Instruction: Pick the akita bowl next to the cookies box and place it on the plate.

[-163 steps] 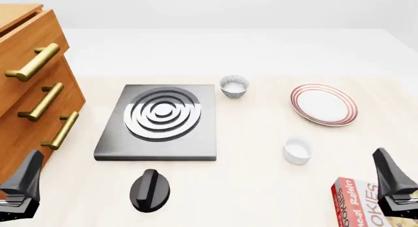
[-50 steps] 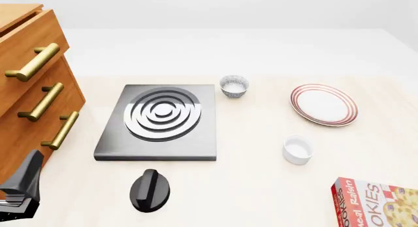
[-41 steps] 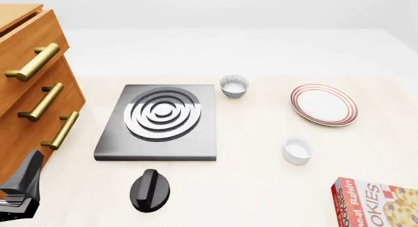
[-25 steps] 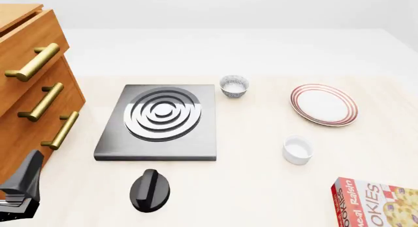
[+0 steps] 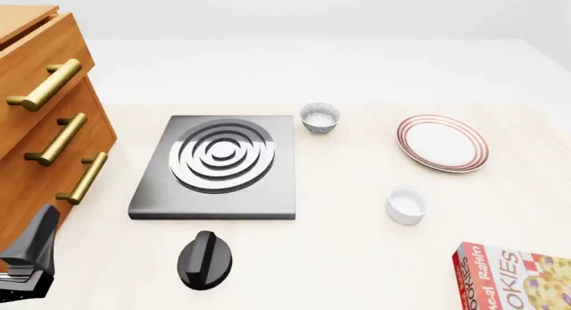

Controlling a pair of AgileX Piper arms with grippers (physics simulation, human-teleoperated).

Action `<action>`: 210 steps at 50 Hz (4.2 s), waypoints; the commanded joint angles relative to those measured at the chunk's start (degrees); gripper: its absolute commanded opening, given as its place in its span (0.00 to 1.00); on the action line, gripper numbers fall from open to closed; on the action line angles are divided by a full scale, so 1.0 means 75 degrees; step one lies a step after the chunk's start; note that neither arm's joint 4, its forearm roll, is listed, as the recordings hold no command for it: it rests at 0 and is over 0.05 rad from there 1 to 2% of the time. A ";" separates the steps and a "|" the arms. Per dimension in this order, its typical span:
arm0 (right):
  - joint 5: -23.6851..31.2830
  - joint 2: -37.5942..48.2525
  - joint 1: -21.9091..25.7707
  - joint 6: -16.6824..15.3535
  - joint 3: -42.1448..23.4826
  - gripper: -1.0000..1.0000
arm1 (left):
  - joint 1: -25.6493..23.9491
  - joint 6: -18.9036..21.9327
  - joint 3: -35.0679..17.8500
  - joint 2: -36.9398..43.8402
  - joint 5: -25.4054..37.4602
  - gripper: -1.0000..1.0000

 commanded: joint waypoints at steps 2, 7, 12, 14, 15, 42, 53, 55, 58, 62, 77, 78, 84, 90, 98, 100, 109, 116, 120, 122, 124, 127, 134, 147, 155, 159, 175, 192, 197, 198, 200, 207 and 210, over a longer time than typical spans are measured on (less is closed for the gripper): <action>0.0290 0.0469 0.0020 0.0325 -0.0570 1.00 | 0.0000 0.0000 0.0000 0.0000 0.0000 1.00; 0.0313 0.0611 0.0013 0.0294 -0.0698 1.00 | 0.0000 0.0000 0.0000 0.0000 0.0000 1.00; 0.0258 0.0685 0.0005 0.0280 -0.0742 1.00 | 0.0000 0.0000 0.0000 0.0000 0.0000 1.00; 0.0183 0.0745 -0.0039 0.0271 -0.0685 1.00 | 0.0000 0.0000 0.0000 0.0000 0.0000 1.00; 0.0144 0.0759 -0.0055 0.0251 -0.0658 1.00 | 0.0000 0.0000 0.0000 0.0000 0.0000 1.00; -0.1040 0.1227 0.0027 0.0092 0.0382 1.00 | 0.0000 0.0000 0.0000 0.0000 0.0000 1.00; -0.1335 0.1466 -0.0009 -0.0162 0.0604 1.00 | 0.0000 0.0000 0.0000 0.0000 0.0000 1.00; -0.1364 0.1478 0.0070 -0.0001 0.0629 1.00 | 0.0000 0.0000 0.0000 0.0000 0.0000 1.00; -0.1409 0.1527 0.0057 -0.0035 0.0656 1.00 | 0.0000 0.0000 0.0000 0.0000 0.0000 1.00; -0.1477 0.1585 0.0061 -0.0029 0.0703 1.00 | 0.0000 0.0000 0.0000 0.0000 0.0000 1.00; -0.2194 0.2461 0.0022 -0.0110 0.0984 1.00 | 0.0000 0.0000 0.0000 0.0000 0.0000 1.00; -0.2206 0.2470 0.0011 -0.0124 0.0990 1.00 | 0.0000 0.0000 0.0000 0.0000 0.0000 1.00; -0.2253 0.2525 0.0012 -0.0149 0.1018 1.00 | 0.0000 0.0000 0.0000 0.0000 0.0000 1.00; -0.2329 0.2591 0.0042 -0.0148 0.1074 1.00 | 0.0000 0.0000 0.0000 0.0000 0.0000 1.00; -0.2389 0.2702 0.0039 -0.0188 0.1100 1.00 | 0.0000 0.0000 0.0000 0.0000 0.0000 1.00; -0.2392 0.2719 0.0060 -0.0179 0.1097 1.00 | 0.0000 0.0000 0.0000 0.0000 0.0000 1.00; -0.2511 0.2873 0.0077 -0.0209 0.1138 1.00 | 0.0000 0.0000 0.0000 0.0000 0.0000 1.00; -0.2547 0.2948 0.0058 -0.0230 0.1145 1.00 | 0.0000 0.0000 0.0000 0.0000 0.0000 1.00; -0.2551 0.3013 0.0062 -0.0237 0.1131 1.00 | 0.0000 0.0000 0.0000 0.0000 0.0000 1.00; -0.2556 0.3022 0.0057 -0.0262 0.1127 1.00 | 0.0000 0.0000 0.0000 0.0000 0.0000 1.00; -0.2556 0.3050 0.0062 -0.0255 0.1116 1.00 | 0.0000 0.0000 0.0000 0.0000 0.0000 1.00; -0.2579 0.3095 0.0071 -0.0275 0.1122 1.00 | 0.0000 0.0000 0.0000 0.0000 0.0000 1.00; -0.2654 0.3186 0.0049 -0.0301 0.1168 1.00 | 0.0000 0.0000 0.0000 0.0000 0.0000 1.00; -0.2799 0.3404 0.0008 -0.0364 0.1202 1.00 | 0.0000 0.0000 0.0000 0.0000 0.0000 1.00; -0.2876 0.3524 0.0010 -0.0387 0.1241 1.00 | 0.0000 0.0000 0.0000 0.0000 0.0000 1.00; -0.2885 0.3534 0.0039 -0.0386 0.1264 0.00 | 0.0000 0.0000 0.0000 0.0000 0.0000 1.00; -0.2592 0.2919 0.0051 -0.0182 0.1433 0.00 | 0.0000 0.0000 0.0000 0.0000 0.0000 1.00; -0.1812 0.1567 0.0190 0.0220 0.1496 0.00 | 0.0000 0.0000 0.0000 0.0000 0.0000 1.00; -0.1605 0.1284 0.0295 0.0355 0.1421 0.00 | 0.0000 0.0000 0.0000 0.0000 0.0000 1.00; -0.1559 0.1214 0.0337 0.0385 0.1398 0.00 | 0.0000 0.0000 0.0000 0.0000 0.0000 1.00; -0.1515 0.1186 0.0339 0.0392 0.1371 0.00 | 0.0000 0.0000 0.0000 0.0000 0.0000 1.00; -0.1175 0.0908 0.0427 0.0446 0.1157 0.00 | 0.0000 0.0000 0.0000 0.0000 0.0000 1.00; -0.1037 0.0797 0.0459 0.0500 0.1049 0.00 | 0.0000 0.0000 0.0000 0.0000 0.0000 1.00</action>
